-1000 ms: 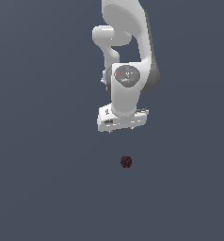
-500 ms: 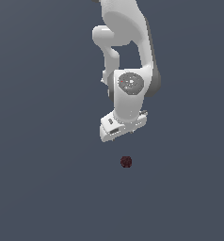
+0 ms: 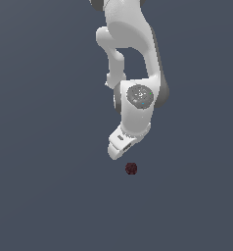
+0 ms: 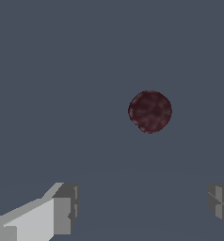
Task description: Pick up the object and move it to a goal position.
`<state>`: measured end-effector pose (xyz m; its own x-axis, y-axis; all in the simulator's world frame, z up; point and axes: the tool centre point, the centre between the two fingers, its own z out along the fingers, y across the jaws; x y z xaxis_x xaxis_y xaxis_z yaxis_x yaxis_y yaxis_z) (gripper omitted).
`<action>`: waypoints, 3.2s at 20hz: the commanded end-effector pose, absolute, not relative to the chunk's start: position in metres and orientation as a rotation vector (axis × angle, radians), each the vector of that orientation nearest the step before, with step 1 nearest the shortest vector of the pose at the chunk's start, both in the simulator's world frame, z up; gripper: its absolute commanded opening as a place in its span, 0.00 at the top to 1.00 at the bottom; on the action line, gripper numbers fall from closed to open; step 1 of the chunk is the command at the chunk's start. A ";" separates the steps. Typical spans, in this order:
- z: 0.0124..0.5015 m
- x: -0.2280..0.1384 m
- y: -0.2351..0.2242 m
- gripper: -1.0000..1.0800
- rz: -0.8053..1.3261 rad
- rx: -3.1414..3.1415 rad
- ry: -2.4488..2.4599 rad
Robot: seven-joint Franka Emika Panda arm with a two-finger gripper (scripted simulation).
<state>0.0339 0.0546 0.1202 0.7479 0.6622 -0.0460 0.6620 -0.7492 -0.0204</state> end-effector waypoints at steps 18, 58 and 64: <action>0.092 0.076 0.066 0.04 0.030 -2.515 -1.878; 0.028 0.094 0.069 1.00 0.000 -2.261 -2.181; 0.028 0.094 0.069 1.00 0.000 -2.261 -2.181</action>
<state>0.0933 0.0691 0.0280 0.0358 0.9994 -0.0002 0.9994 -0.0358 -0.0009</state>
